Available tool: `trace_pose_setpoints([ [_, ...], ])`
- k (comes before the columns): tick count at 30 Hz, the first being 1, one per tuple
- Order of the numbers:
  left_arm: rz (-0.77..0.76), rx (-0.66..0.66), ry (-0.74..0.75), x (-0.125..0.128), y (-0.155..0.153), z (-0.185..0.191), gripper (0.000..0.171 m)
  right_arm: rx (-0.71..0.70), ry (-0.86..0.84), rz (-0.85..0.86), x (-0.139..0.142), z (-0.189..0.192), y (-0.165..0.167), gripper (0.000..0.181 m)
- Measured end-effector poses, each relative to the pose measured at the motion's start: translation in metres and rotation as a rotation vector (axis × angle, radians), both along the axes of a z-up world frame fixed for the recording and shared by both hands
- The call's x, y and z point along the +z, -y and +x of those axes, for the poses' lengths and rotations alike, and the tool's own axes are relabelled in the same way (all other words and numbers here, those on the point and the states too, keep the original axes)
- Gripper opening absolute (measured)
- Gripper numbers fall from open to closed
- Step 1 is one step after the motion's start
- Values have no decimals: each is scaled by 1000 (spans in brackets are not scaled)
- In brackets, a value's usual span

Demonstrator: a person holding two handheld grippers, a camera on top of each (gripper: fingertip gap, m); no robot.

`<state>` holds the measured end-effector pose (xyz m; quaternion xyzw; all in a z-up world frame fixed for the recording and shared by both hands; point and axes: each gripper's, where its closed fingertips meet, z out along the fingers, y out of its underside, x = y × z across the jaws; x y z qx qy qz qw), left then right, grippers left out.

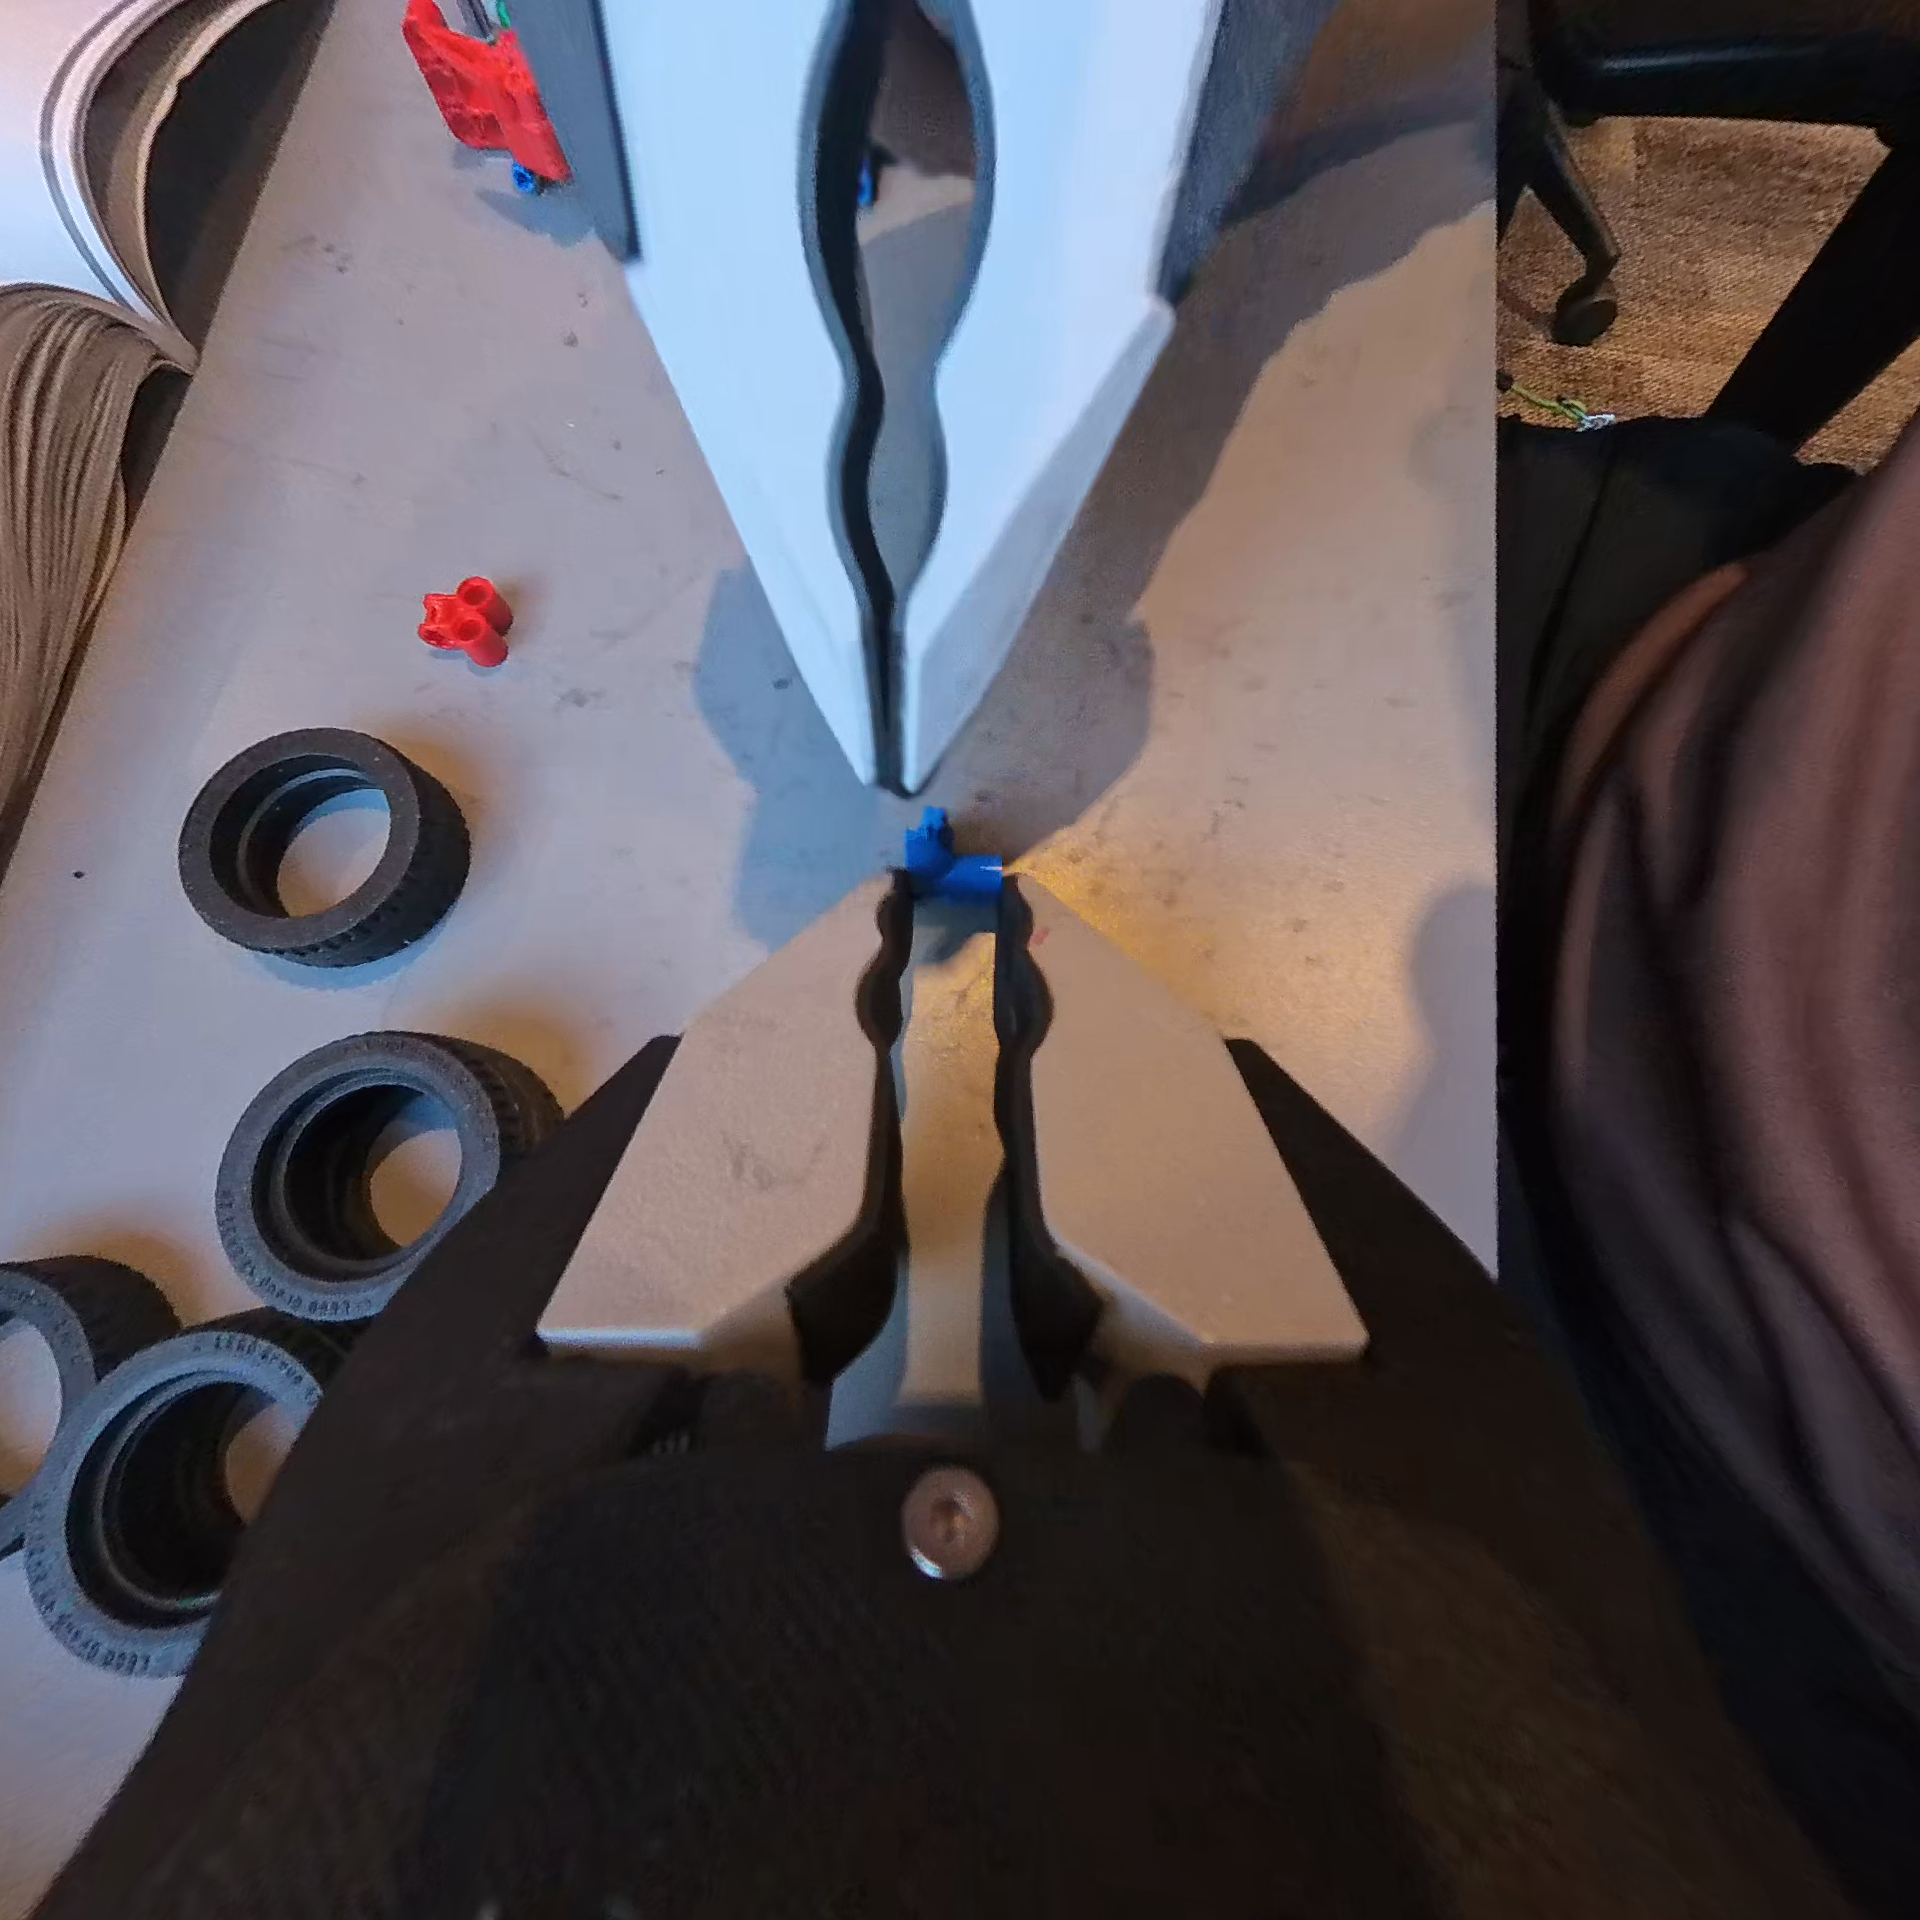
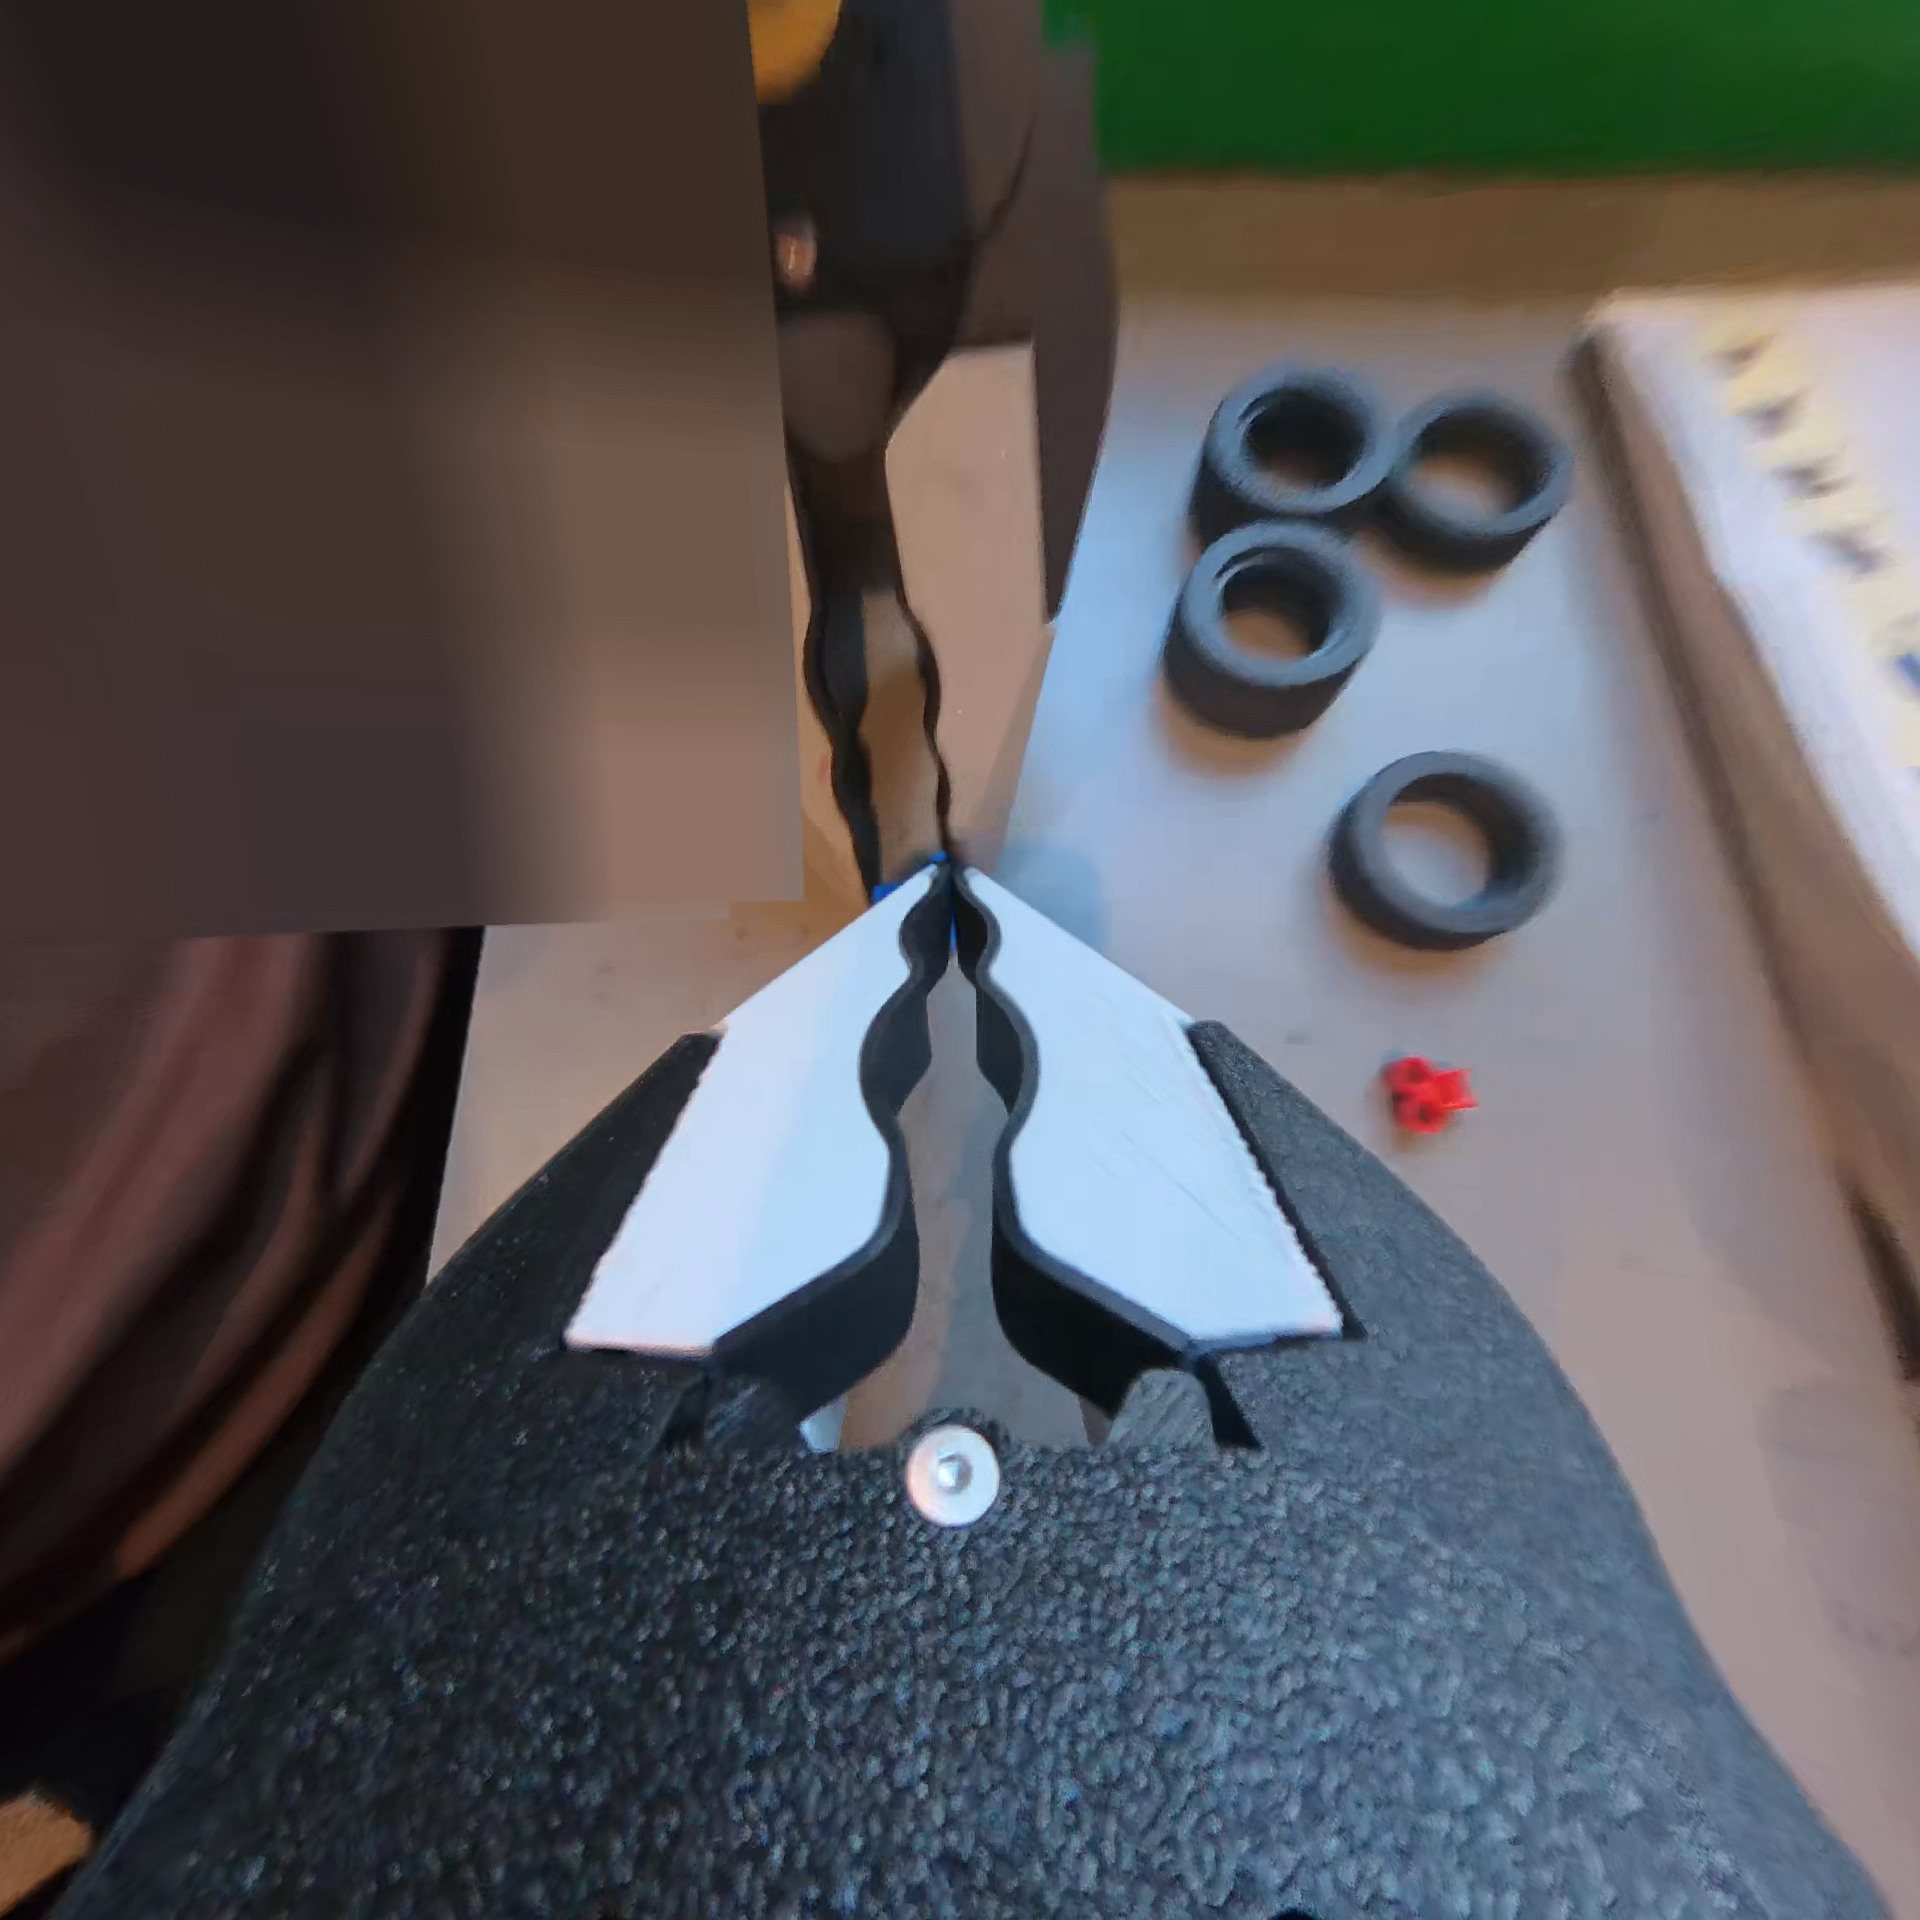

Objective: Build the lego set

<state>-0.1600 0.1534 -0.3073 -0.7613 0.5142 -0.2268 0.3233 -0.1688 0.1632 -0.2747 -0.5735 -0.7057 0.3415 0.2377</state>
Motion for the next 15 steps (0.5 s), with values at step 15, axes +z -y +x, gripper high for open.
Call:
trace_pose_setpoints([
  [15, -3, 1, 1, 0, 0, 0, 15, 19, 103, 164, -1, 1, 2, 0],
])
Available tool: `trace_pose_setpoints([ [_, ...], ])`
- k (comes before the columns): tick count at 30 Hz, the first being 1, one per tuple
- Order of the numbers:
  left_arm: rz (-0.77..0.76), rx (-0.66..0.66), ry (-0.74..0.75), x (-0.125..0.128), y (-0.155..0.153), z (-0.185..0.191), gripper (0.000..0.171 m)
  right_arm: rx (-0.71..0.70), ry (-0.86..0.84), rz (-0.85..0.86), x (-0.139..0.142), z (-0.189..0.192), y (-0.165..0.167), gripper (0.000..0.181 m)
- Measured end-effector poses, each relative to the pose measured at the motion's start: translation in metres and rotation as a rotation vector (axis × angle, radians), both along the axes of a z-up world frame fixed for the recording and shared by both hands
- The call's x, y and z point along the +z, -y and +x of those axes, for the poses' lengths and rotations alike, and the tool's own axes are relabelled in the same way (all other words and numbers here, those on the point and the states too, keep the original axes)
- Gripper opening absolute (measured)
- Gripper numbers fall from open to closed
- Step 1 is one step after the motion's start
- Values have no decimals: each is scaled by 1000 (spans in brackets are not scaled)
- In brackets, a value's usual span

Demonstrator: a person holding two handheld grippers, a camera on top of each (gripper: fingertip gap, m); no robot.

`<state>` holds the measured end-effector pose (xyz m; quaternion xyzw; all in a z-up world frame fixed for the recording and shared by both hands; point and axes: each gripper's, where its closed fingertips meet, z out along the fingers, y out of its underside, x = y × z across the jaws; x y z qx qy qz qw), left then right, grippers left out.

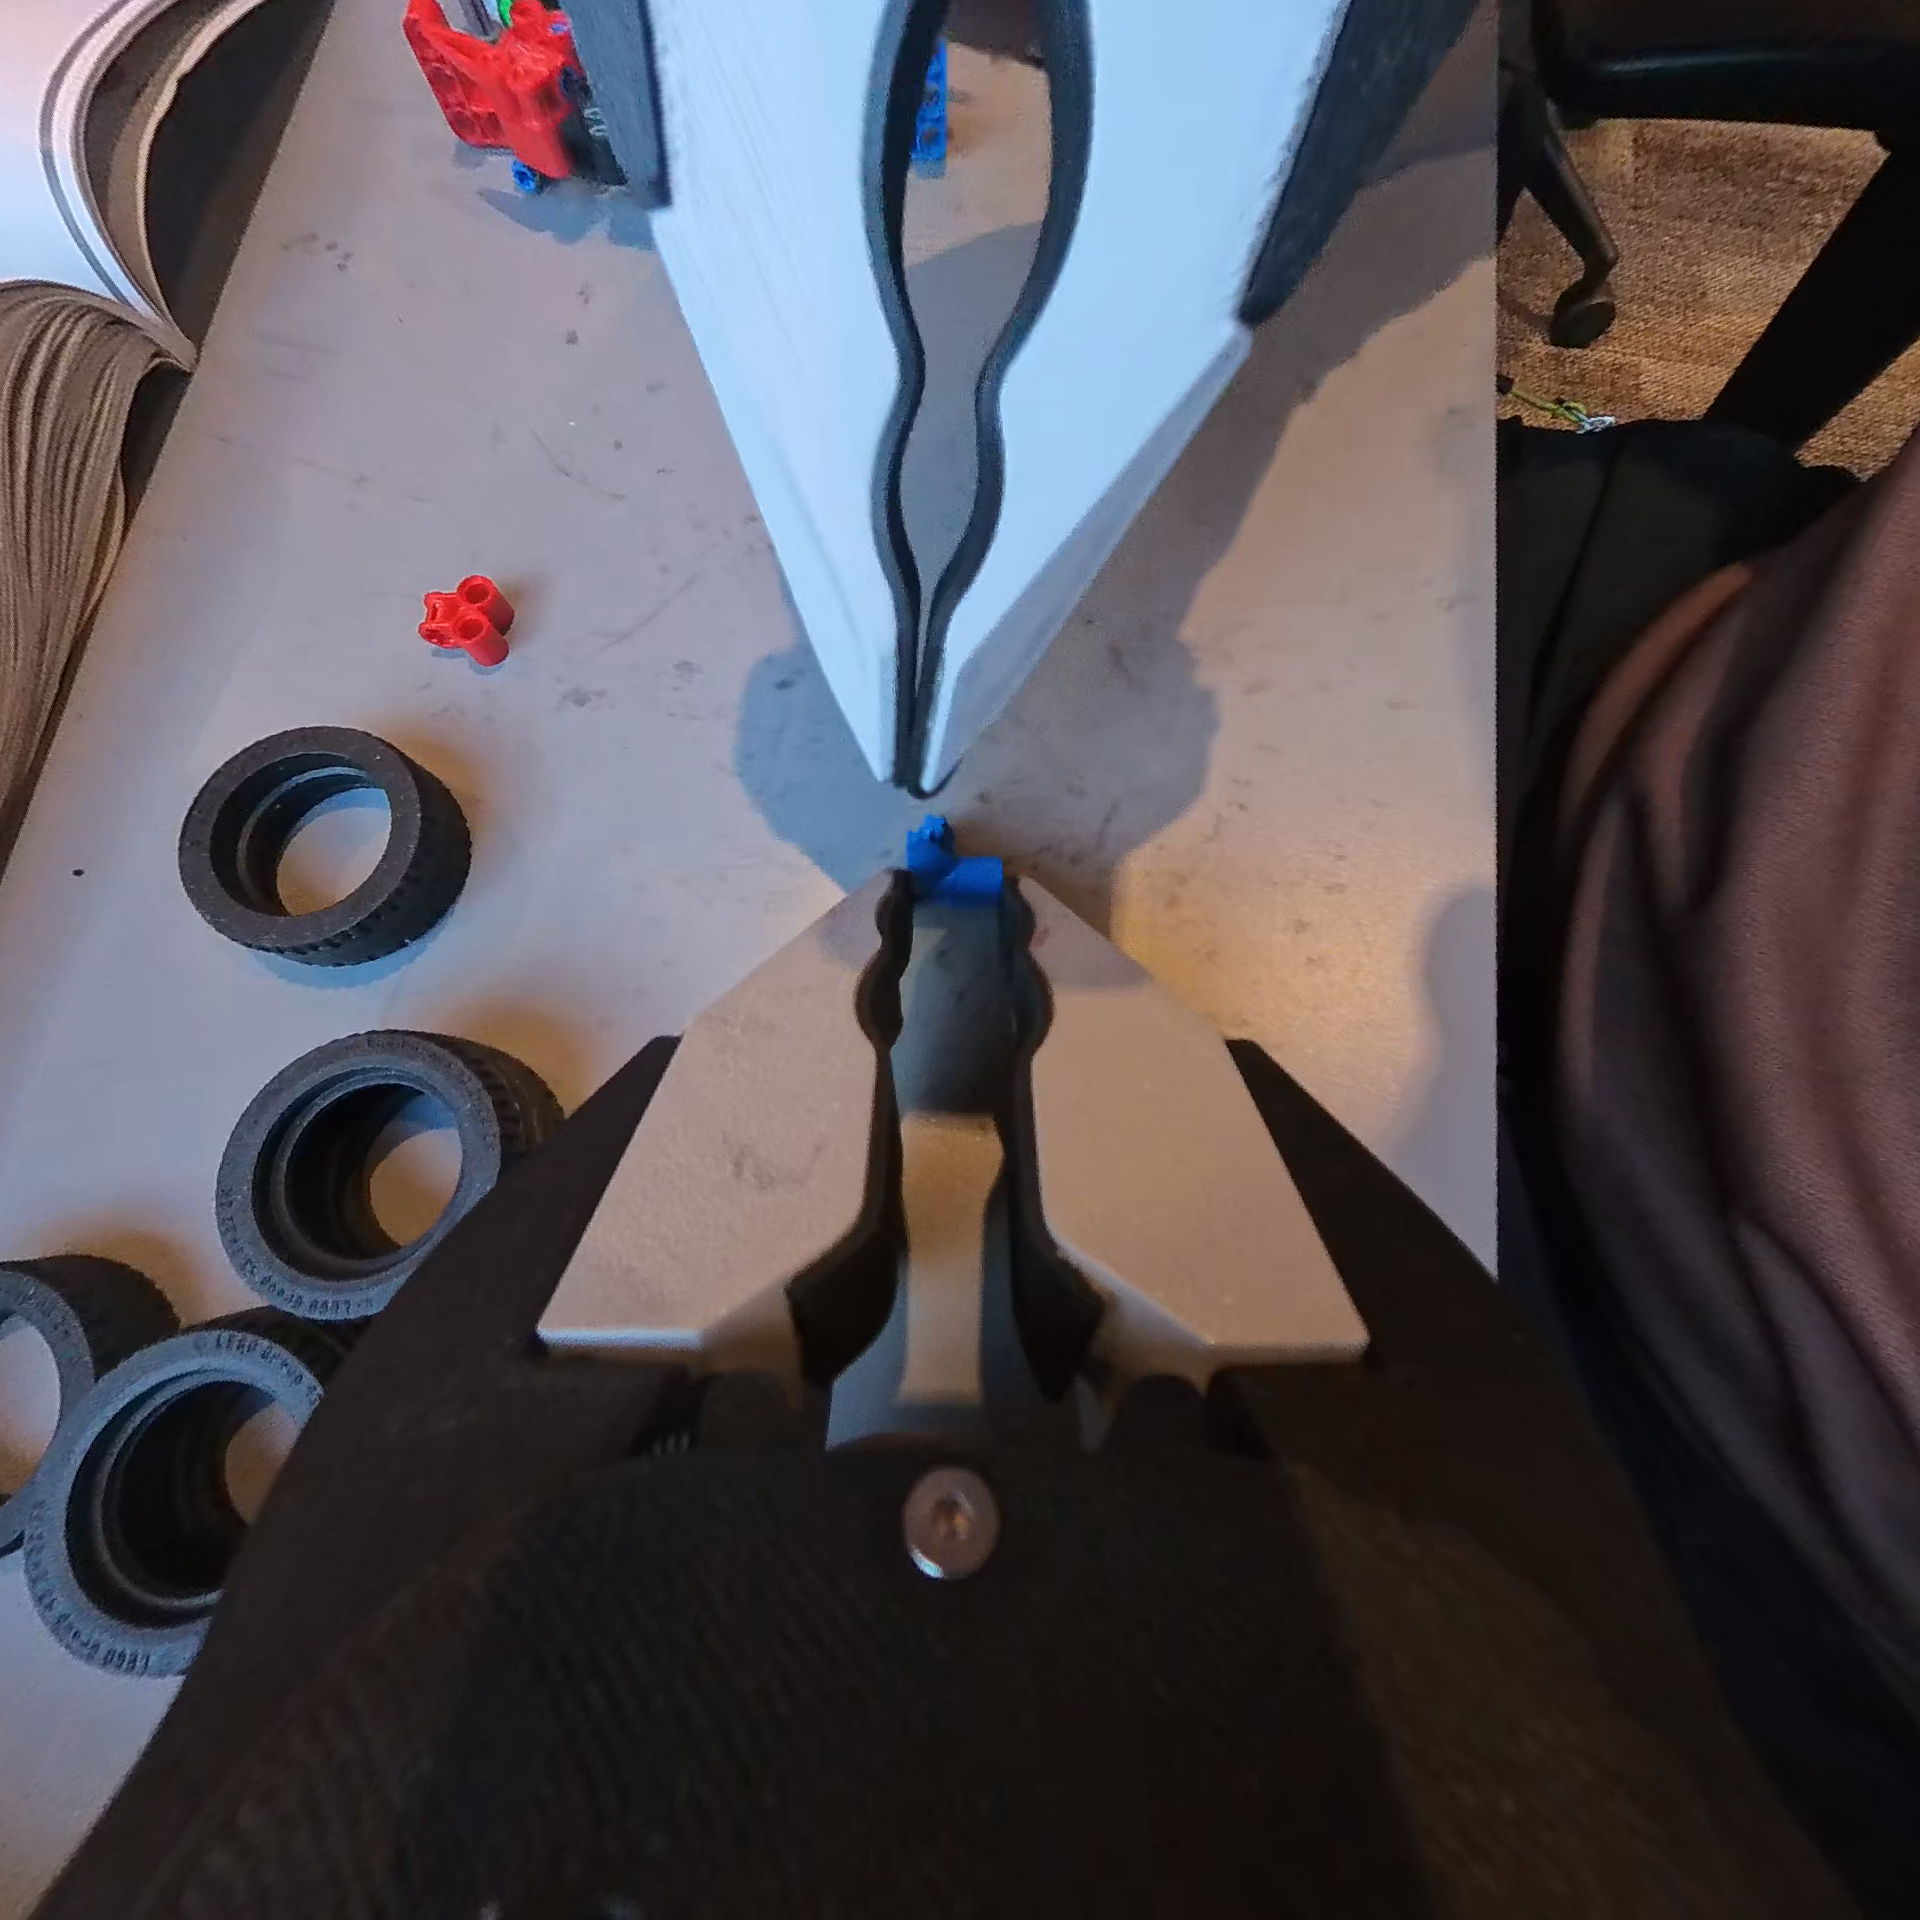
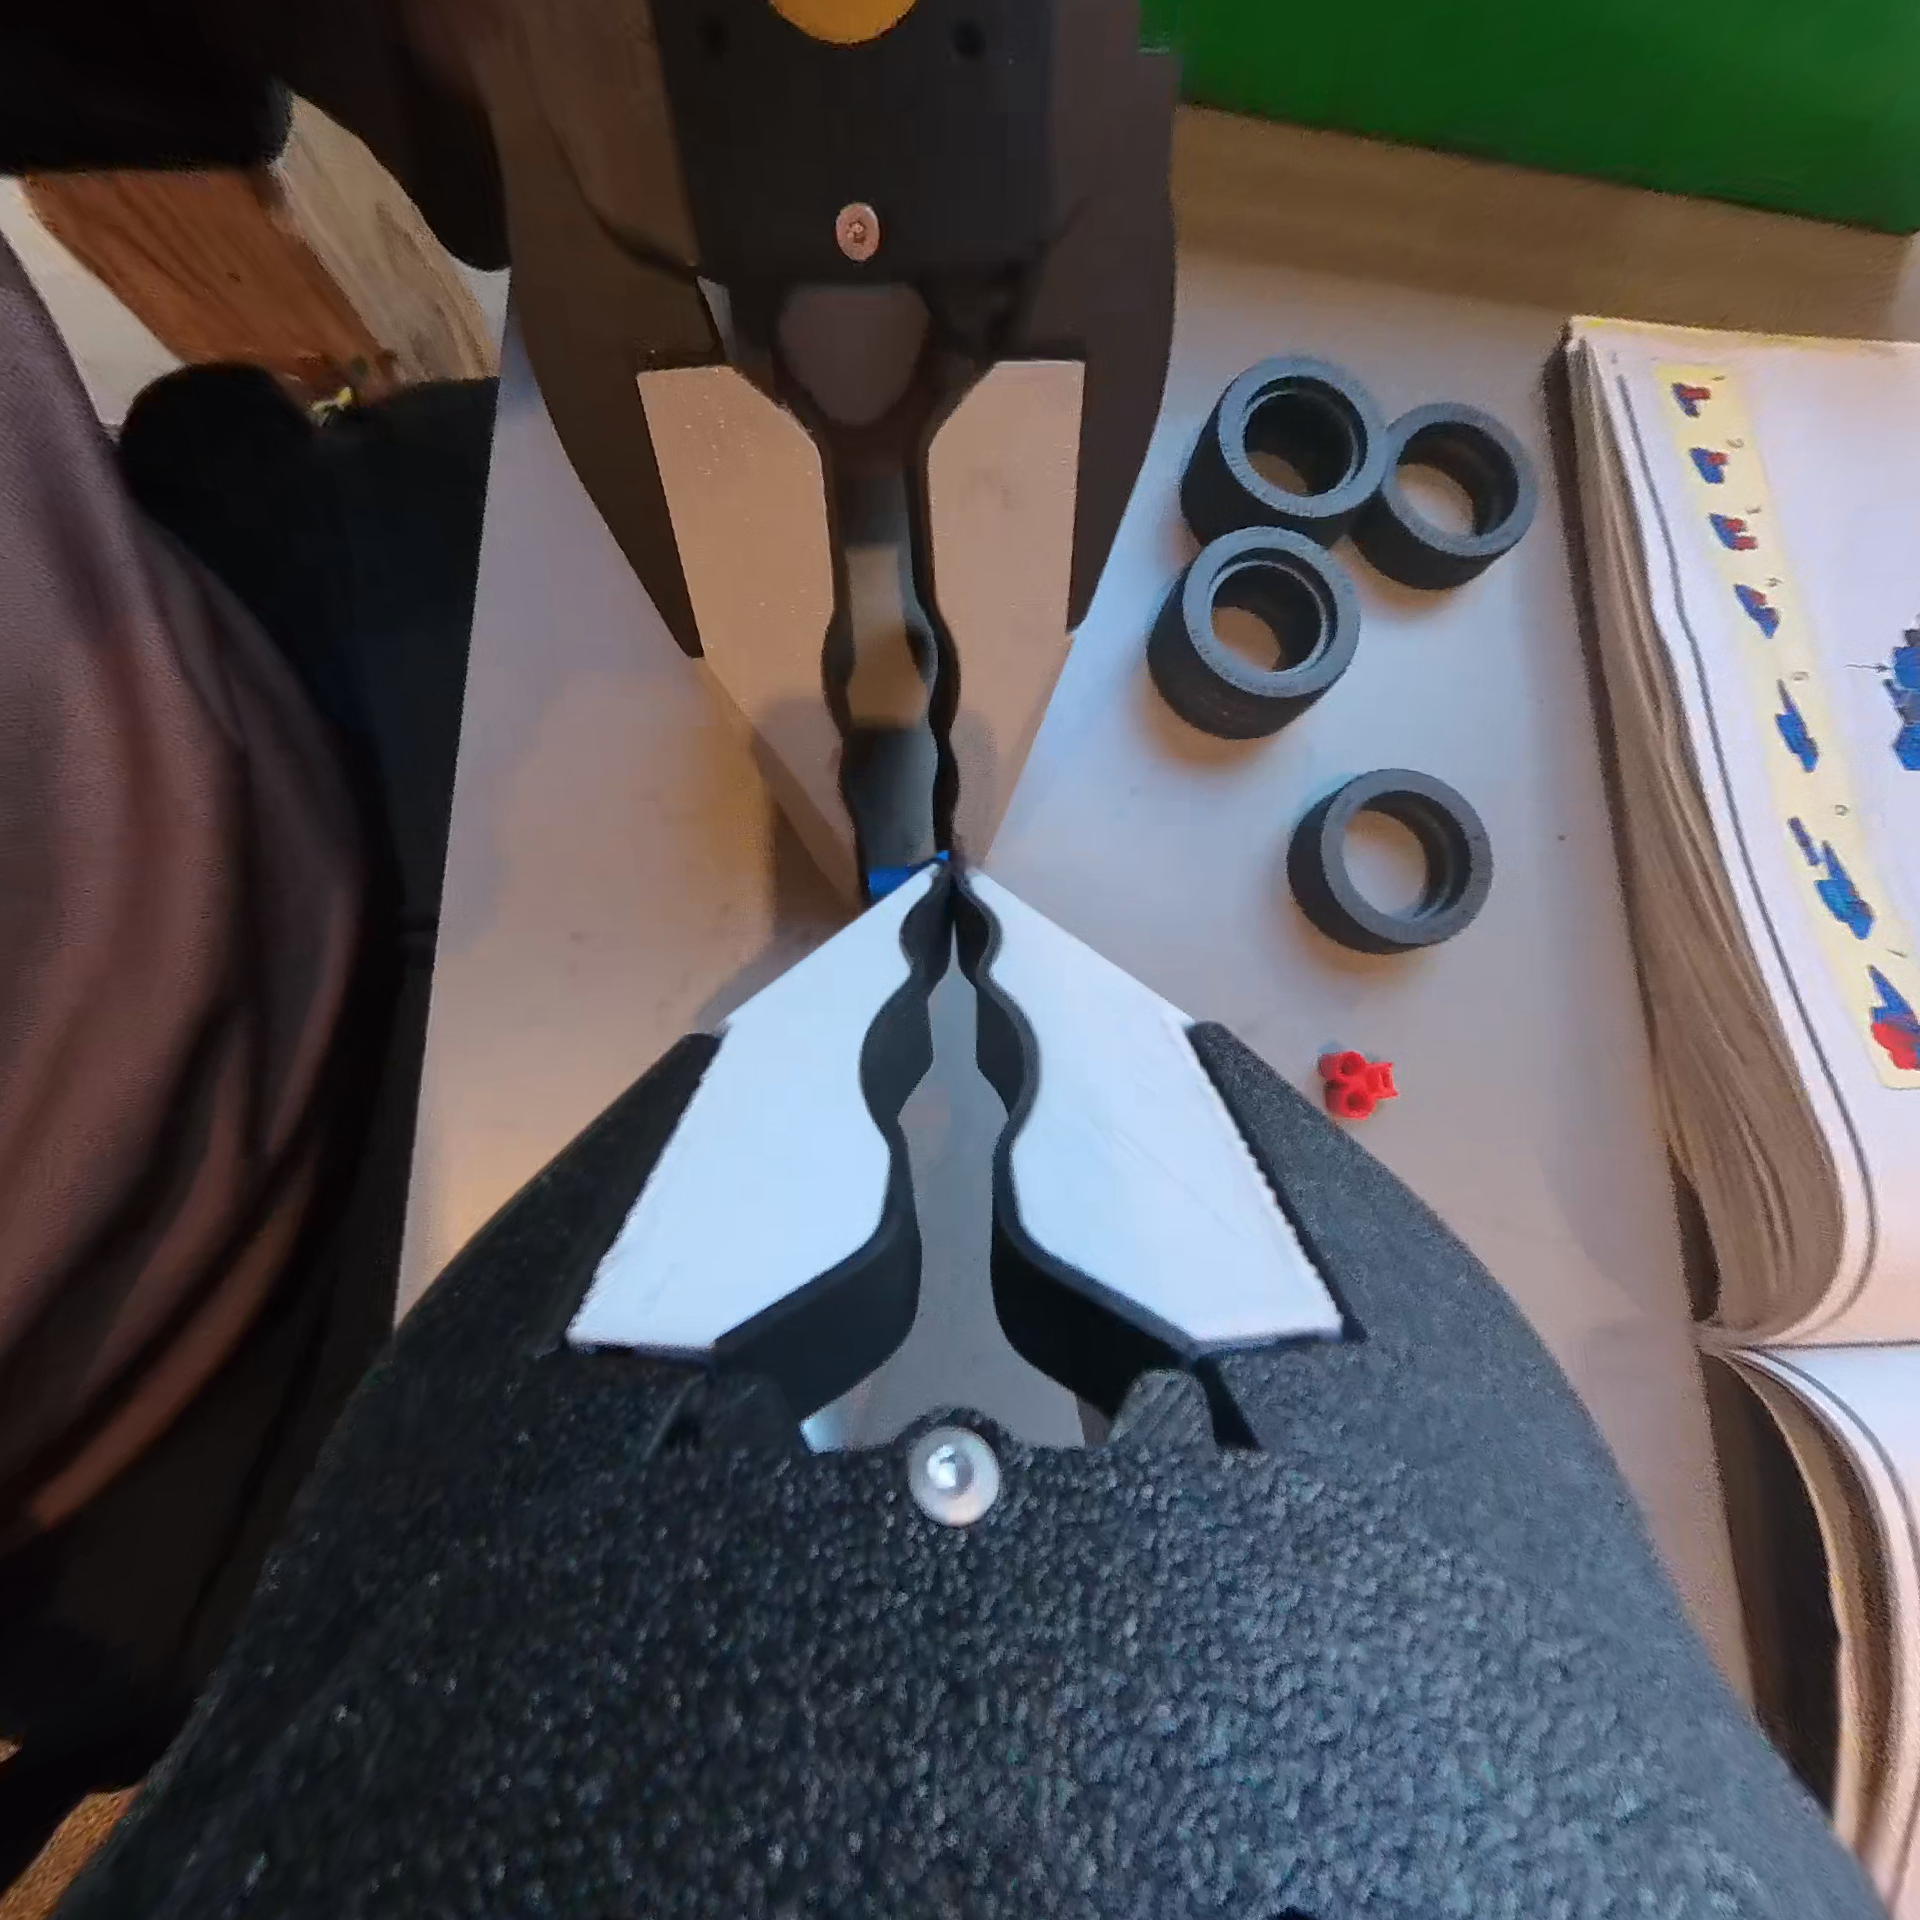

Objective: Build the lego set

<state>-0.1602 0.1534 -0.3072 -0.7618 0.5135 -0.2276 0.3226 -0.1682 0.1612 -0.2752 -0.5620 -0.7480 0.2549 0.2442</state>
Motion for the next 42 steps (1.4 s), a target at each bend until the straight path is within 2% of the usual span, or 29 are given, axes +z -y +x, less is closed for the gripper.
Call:
trace_pose_setpoints([
  [3, -1, 1, 0, 0, 0, 0, 15, 32, 53, 57, -18, 2, 3, 0],
  [5, 1, 1, 0, 0, 0, 0, 15, 23, 71, 61, -17, 2, 1, 0],
  [7, 1, 1, -1, 0, 0, 0, 15, 13, 19, 39, -9, -2, 1, 0],
  [12, -1, 1, 0, 0, 0, 0, 15, -23, 24, -20, -18, 1, 3, 0],
  [16, -6, 8, 2, 0, -1, -1, 14, -163, -175, -132, 5, 0, -5, 0],
  [19, -7, 18, 3, 0, -3, -3, 14, -271, -303, -184, 13, 6, -15, 16],
  [28, 6, 77, -4, 0, -20, -32, 14, -429, -418, -121, 25, 21, -46, 20],
  [36, 3, 67, -2, 1, -19, -33, 14, -423, -323, 22, 2, 9, -49, 21],
  [42, 4, 64, -2, 1, -19, -33, 14, -530, -295, 43, -2, 11, -71, 21],
])
